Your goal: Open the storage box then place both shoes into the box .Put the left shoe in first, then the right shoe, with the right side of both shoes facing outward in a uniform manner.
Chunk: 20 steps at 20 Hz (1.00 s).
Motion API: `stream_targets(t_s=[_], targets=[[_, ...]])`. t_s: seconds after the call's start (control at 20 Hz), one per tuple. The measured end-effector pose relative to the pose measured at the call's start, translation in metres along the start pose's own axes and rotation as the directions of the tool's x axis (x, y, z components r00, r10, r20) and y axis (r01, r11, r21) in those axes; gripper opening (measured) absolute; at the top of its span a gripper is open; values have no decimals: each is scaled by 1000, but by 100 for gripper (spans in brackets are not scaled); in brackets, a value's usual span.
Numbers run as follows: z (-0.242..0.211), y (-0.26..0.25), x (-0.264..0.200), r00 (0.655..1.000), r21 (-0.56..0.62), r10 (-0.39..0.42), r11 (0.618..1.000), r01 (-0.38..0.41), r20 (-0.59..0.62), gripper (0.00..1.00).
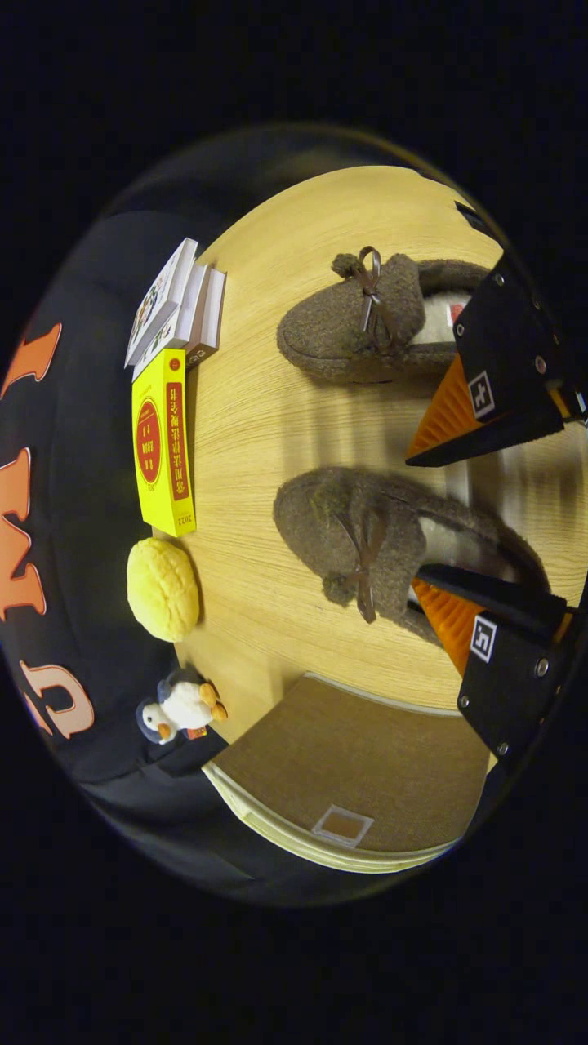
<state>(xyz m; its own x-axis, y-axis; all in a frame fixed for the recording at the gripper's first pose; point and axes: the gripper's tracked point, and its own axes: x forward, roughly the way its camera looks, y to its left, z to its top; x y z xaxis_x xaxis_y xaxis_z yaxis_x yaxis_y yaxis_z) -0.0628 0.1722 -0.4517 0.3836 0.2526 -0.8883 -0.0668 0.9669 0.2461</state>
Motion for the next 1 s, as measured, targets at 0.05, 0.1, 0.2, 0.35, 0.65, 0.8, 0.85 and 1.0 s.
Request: stream_targets(t_s=[0.05, 0.1, 0.2, 0.35, 0.65, 0.8, 0.85, 1.0], targets=[[3, -3, 5, 1000, 10, -13, 1000, 13, 4, 68], [3, -6, 10, 1000, 19, -21, 1000, 21, 5, 58], [0, -1, 16, 1000, 72, 10, 997, -10, -13, 39], [5, -6, 13, 1000, 144, -4, 990, 6, -15, 16], [36, 32, -32, 997, 202, 69, 977, -71, 15, 3], [78, 63, -69, 989, 200, 121, 970, -135, 81, 3], [89, 74, -81, 986, 187, 135, 971, -151, 99, 3], [121, 112, -113, 969, 162, 194, 963, -218, 151, 3]])
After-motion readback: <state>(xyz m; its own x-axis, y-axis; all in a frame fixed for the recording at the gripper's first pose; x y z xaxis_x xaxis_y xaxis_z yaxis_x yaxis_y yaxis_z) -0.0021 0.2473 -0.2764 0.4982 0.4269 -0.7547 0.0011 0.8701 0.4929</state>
